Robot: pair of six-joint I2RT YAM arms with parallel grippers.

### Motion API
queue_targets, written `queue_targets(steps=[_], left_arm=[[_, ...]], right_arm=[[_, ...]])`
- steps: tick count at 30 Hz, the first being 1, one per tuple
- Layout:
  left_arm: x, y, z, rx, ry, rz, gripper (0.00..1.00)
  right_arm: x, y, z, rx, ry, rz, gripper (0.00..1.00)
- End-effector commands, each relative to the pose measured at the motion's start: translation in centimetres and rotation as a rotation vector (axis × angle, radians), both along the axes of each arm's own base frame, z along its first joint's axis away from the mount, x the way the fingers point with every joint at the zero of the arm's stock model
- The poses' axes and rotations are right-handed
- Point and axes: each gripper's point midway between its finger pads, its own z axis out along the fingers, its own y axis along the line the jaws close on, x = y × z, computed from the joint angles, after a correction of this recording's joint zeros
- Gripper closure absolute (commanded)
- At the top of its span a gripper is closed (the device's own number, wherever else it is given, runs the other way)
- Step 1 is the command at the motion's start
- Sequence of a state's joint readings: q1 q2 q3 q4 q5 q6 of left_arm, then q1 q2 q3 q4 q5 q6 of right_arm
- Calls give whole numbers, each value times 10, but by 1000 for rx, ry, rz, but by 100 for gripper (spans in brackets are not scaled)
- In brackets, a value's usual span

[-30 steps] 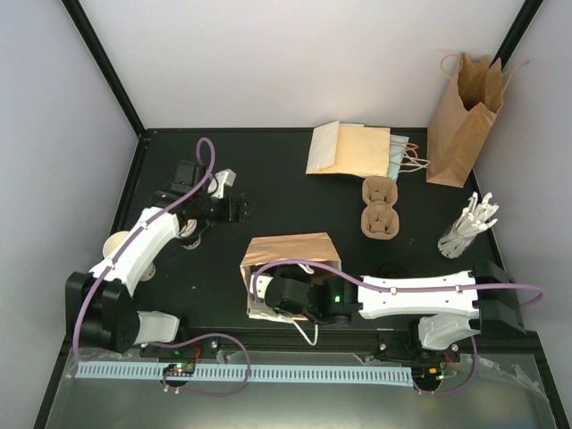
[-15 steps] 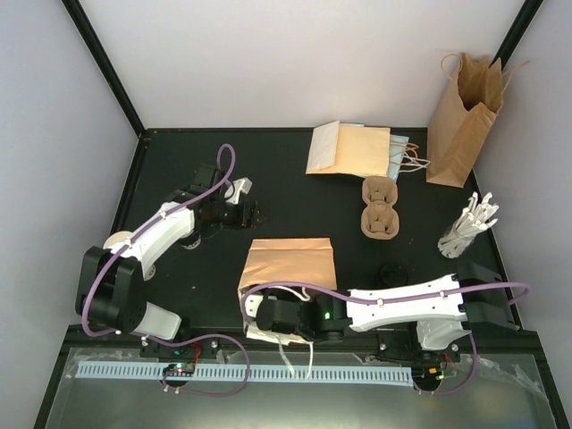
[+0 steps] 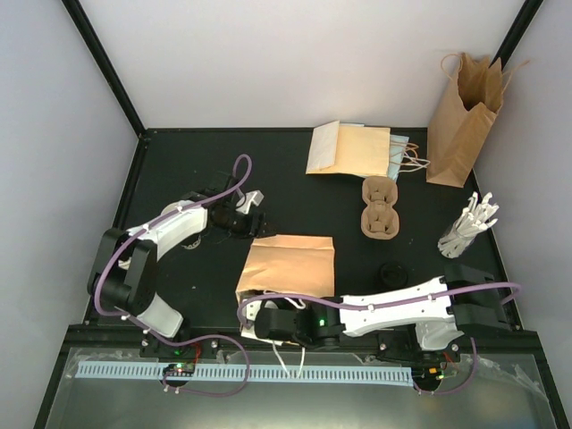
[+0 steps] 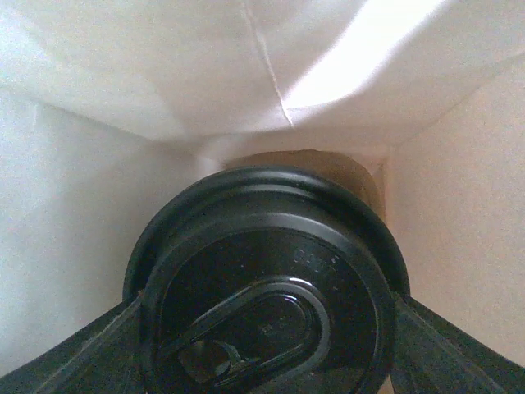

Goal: Pack the takeout coffee

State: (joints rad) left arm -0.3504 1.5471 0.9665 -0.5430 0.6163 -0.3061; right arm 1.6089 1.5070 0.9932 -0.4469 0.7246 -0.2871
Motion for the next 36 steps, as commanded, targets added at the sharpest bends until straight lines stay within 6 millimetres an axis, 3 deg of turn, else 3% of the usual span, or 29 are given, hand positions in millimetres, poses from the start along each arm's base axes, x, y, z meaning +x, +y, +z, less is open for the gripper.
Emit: queue_targets(steps=[1,8,20,36], left_arm=[[-2,-14,3,-34,-3,-76,33],[-10,-15,-5,-34,29,-89,41],[-13,-17,-7,-39,56,-103,50],[-23,-16,-11,-49,98,-95,56]], right_arm=[[7,7,5,4,-66,-16,33],[14,6,-3,-31,-65,-28,33],[41,-4,12,-49,-184,-95,33],[50,-3,-16,-139,-157,-97,32]])
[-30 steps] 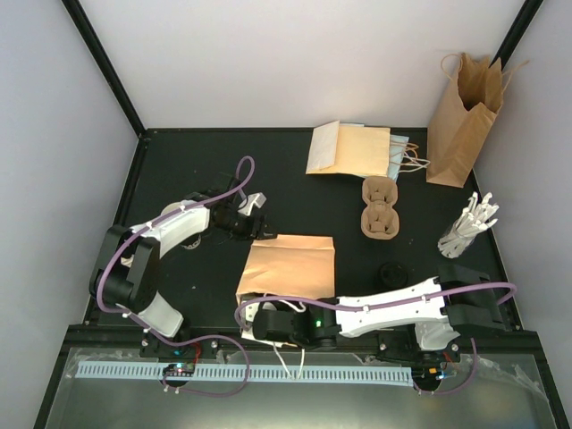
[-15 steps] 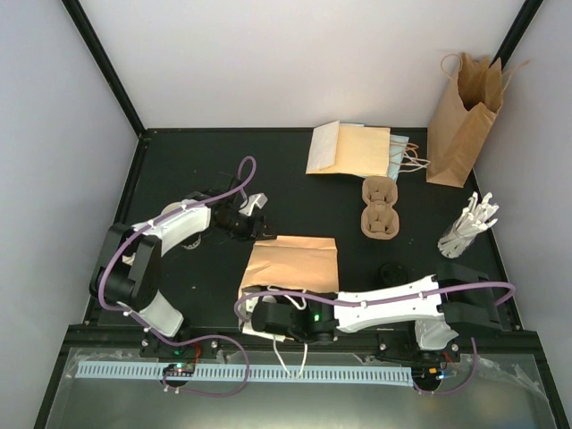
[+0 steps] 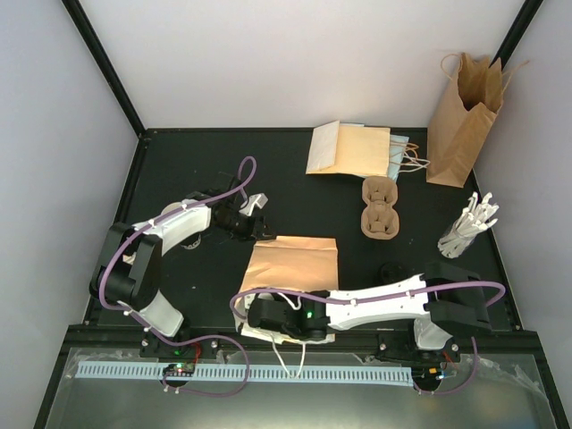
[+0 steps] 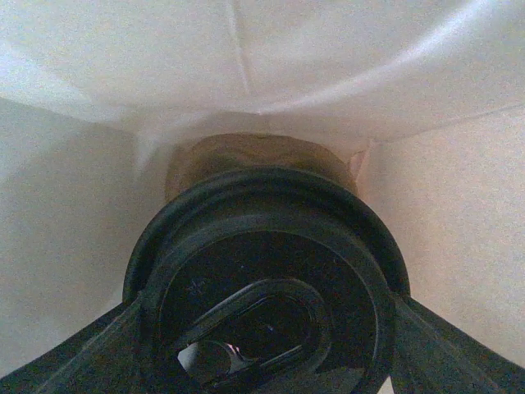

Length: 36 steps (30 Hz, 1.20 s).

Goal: Pack the takeout coffee

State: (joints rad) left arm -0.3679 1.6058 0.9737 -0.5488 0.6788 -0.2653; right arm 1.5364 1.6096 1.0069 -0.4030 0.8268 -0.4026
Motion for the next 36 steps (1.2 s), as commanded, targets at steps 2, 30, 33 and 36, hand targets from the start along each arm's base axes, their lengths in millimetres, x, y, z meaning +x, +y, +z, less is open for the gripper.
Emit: queue_targets(steps=[2,30,33,36], left_arm=[[-15,-3,-1,-19,58,-21,57],[-39,-7,2,-110,189,44,67],[-41,-6,0,-110,195,43,67],[-42,-7,0,-112,194,42,67]], right_arm=[[15,-2,-3,-28,-45,-48,33],[41,-18,-52,-157,7,-111,32],[43,-21,-57,-161,13,-121,32],[44,-20,-54,-147,16,-131,32]])
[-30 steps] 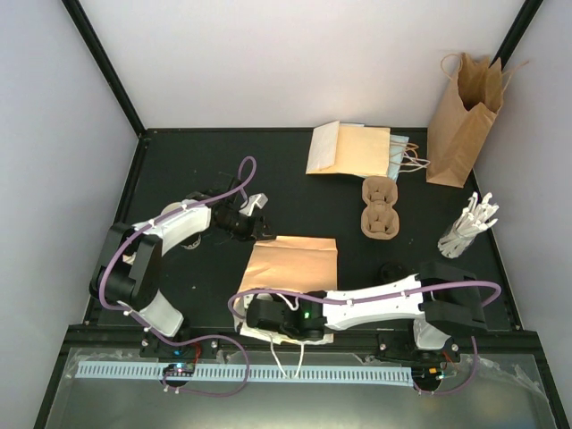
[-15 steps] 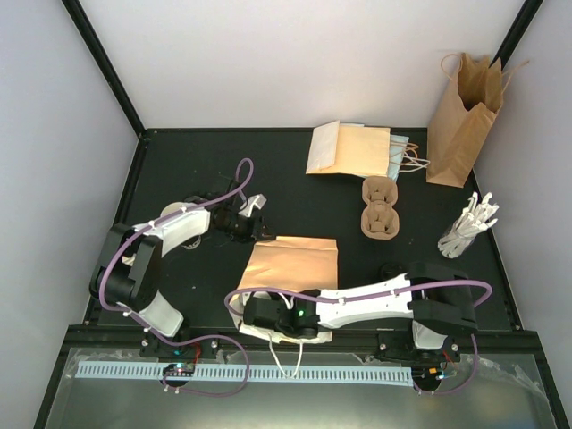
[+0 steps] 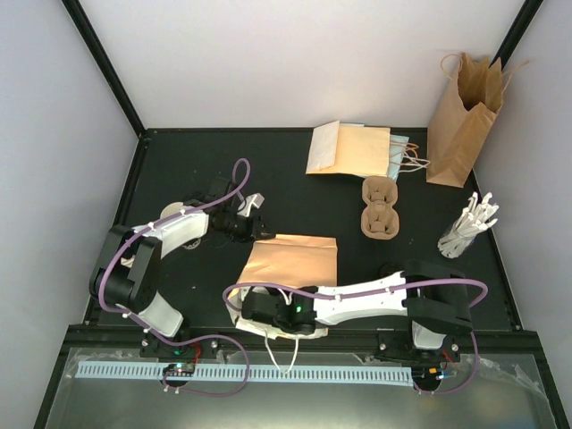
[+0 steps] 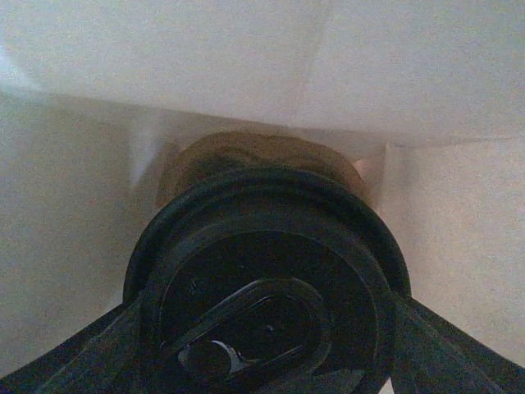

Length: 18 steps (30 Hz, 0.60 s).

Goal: Pack the takeout coffee

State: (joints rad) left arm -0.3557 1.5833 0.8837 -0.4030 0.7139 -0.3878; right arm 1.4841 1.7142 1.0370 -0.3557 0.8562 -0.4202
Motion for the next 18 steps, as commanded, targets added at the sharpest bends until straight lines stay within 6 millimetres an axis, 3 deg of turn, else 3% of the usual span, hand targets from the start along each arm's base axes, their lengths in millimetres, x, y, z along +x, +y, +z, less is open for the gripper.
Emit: queue_targets(steps=[1,11,18], left_arm=[[-43,-6,5,-54,165,-46,67],[-44,-5,7,-56,159,-46,67],[-47,-4,9,-59,157,-45,67]], right_arm=[[21,-25,-32,-95,47,-79,32],[13,-20,0,3,111,-64,32],[3,-21,3,18,188,-55,32]])
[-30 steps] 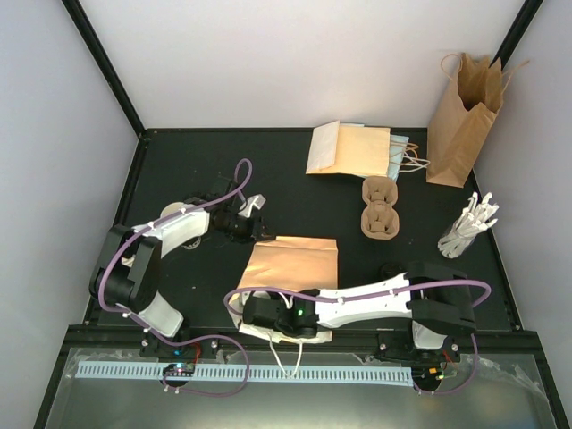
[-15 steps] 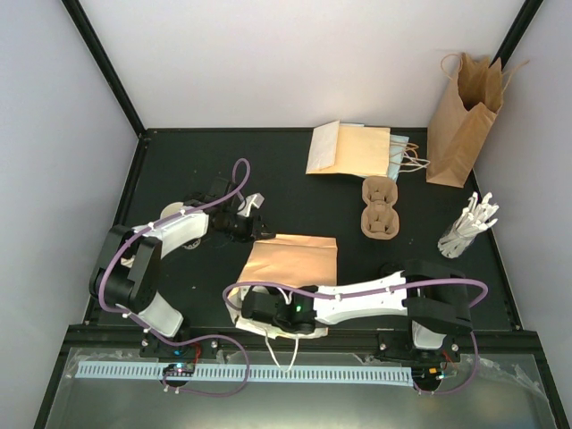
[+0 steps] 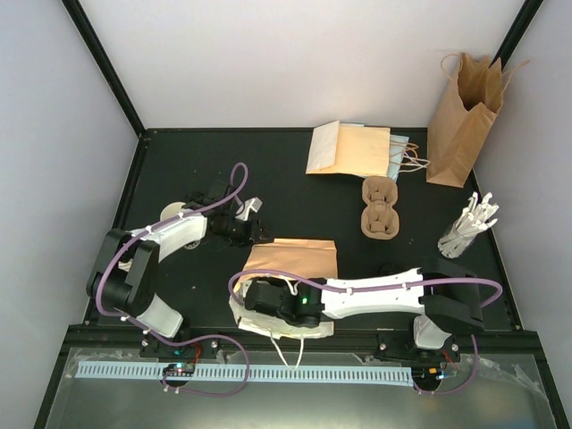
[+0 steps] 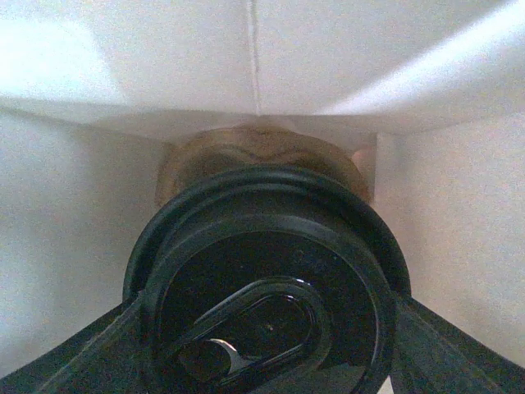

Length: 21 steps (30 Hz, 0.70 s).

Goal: Pack the takeout coffee

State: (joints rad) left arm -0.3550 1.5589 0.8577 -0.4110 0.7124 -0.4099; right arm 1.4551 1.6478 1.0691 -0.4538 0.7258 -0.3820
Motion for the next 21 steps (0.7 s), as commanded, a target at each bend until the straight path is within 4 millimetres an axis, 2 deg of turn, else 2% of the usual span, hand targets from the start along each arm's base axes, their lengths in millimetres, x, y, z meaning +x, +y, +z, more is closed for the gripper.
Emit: queue_targets(steps=[1,6,9,16,21], left_arm=[[-40,-7,11,-64,131,-61,66],[-41,-6,12,-62,129,-59,62],[-38,-5,14,-54,109,-46,55],[-22,2,29,-42,52,5,33],[-2,21,48,-24,-29,91,21]], right_arm=[[8,-18,-9,-29,72,-66,32],[1,-18,-11,-43,127,-41,33],[0,-18,-9,-45,193,-45,32],[13,-21,-1,1,302,-74,32],[31,-24,5,59,429,-105,32]])
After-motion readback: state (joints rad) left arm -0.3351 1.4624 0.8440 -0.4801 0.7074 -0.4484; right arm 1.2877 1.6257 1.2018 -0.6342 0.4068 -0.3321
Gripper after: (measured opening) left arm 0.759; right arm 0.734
